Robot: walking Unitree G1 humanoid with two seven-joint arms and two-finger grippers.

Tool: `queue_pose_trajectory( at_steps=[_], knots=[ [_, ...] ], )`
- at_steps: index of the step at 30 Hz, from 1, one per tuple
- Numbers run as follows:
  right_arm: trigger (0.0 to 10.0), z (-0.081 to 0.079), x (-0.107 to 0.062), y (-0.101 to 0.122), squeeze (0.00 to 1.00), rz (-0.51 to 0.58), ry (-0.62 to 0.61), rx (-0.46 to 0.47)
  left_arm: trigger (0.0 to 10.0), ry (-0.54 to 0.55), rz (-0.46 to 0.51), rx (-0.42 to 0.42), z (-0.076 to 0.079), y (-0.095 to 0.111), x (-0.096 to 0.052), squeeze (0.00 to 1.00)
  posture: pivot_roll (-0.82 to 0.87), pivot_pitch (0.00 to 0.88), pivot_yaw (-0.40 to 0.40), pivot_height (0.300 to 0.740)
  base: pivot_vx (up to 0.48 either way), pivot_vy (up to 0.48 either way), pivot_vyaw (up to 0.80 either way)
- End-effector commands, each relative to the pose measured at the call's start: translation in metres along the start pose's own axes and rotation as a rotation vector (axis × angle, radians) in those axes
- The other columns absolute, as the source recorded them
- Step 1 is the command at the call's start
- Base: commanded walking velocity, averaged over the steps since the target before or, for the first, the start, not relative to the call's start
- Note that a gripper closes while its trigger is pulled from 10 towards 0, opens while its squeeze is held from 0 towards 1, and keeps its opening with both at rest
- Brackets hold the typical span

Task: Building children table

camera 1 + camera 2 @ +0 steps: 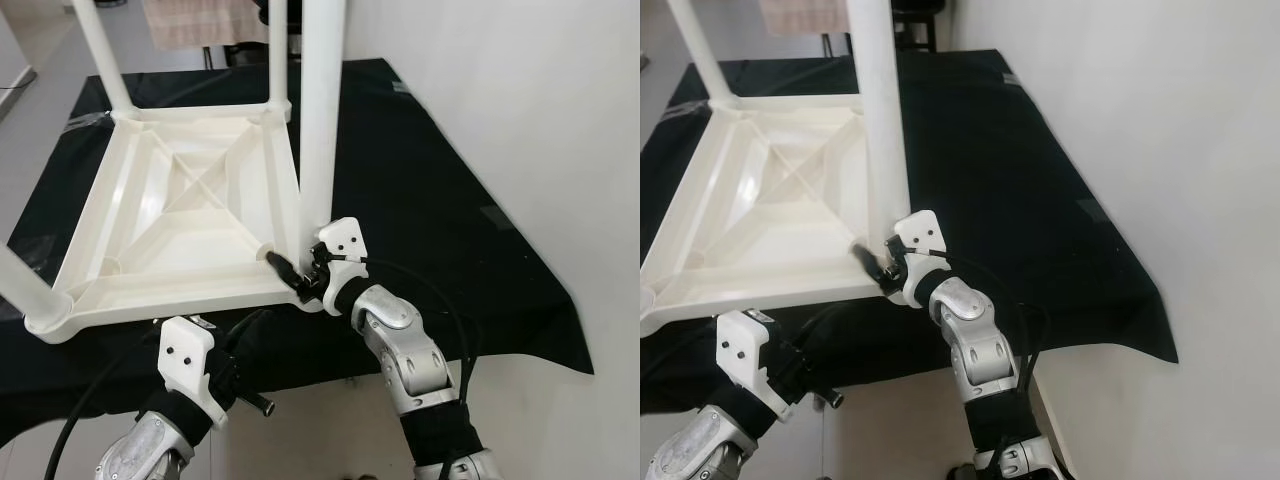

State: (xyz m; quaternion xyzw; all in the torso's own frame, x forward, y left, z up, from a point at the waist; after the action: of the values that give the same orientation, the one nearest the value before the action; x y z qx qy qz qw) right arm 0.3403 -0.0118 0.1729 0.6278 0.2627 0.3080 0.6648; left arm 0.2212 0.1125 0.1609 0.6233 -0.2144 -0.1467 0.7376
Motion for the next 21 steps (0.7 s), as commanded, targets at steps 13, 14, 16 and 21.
queue_pose_trajectory(
  at_steps=[13, 14, 16, 21],
  knots=[
    [7.3, 0.056, -0.008, 0.036, 0.0, -0.009, 0.418, -0.107, 10.0, 0.003, -0.032, -0.014, 0.0, -0.011, 0.001, 0.0, 0.07, 0.113, -0.083, 0.74, 0.0, 0.0, 0.0],
    [4.0, 0.057, -0.009, 0.038, 0.0, -0.001, 0.444, -0.079, 10.0, 0.003, -0.032, -0.014, 0.0, -0.011, 0.001, 0.0, 0.07, 0.113, -0.083, 0.74, 0.0, 0.0, 0.0],
    [0.0, 0.056, -0.012, 0.038, 0.0, -0.003, 0.483, -0.058, 10.0, 0.004, -0.033, -0.014, 0.0, -0.011, 0.002, 0.0, 0.08, 0.11, -0.082, 0.74, 0.0, 0.0, 0.0],
    [0.0, 0.058, -0.018, 0.031, 0.0, -0.017, 0.51, -0.046, 10.0, 0.004, -0.033, -0.014, 0.0, -0.011, 0.001, 0.0, 0.07, 0.114, -0.078, 0.74, 0.0, 0.0, 0.0]
  ],
)
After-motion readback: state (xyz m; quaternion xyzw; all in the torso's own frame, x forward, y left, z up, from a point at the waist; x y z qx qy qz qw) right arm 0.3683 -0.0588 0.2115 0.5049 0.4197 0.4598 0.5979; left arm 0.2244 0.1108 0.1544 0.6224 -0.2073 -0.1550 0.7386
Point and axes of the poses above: a point about 5 cm out from each wrist's last joint towards the gripper, its own x axis pointing out of the wrist towards the gripper, its own y axis along the axis of the wrist's last joint, z = x × y, the point moved 4 cm from there along x, pointing out of the wrist towards the gripper, and after that the axes turned 5 degrees about -x, right-handed, at the moved point
